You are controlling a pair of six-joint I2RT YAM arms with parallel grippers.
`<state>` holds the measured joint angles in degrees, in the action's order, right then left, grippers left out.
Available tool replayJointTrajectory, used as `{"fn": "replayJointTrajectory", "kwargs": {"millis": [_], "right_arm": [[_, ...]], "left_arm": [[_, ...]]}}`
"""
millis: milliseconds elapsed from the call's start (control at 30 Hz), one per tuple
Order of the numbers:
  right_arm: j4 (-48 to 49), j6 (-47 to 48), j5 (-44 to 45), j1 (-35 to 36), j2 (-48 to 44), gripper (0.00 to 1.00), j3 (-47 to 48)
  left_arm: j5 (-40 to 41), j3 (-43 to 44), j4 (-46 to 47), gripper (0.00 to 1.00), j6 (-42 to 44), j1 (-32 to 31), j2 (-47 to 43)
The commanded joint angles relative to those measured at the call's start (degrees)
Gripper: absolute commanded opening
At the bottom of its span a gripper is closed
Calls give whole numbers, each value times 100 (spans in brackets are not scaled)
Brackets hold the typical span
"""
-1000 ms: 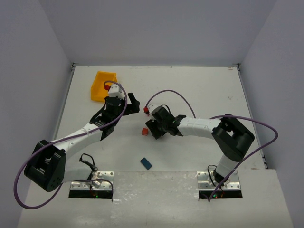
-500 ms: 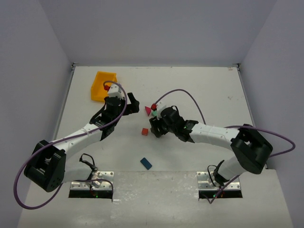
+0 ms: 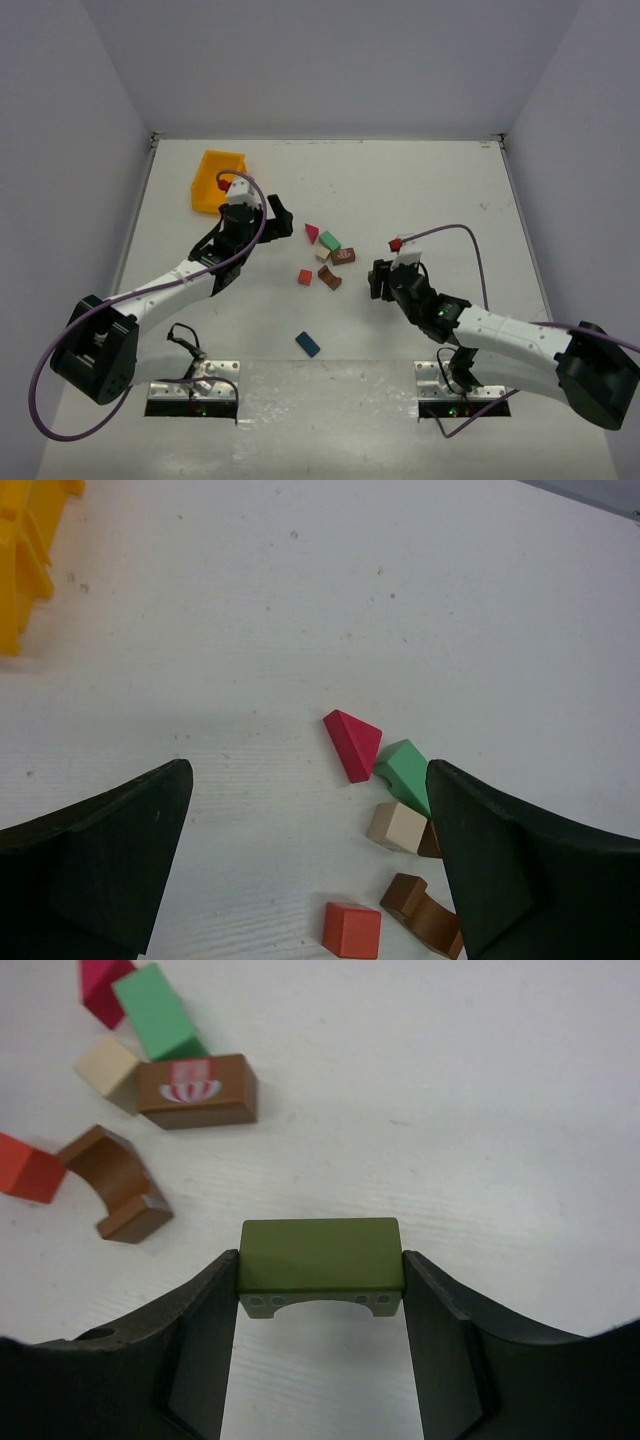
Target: Build the wood block tower
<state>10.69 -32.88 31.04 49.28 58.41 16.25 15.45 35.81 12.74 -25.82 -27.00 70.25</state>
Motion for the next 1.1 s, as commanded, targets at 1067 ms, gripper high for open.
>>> {"fn": "replayJointTrajectory", "kwargs": {"millis": [1067], "right_arm": [[-1585, -3124, 2688, 1505, 162, 71, -579]], "left_arm": [[-6, 120, 150, 100, -19, 30, 7]]}}
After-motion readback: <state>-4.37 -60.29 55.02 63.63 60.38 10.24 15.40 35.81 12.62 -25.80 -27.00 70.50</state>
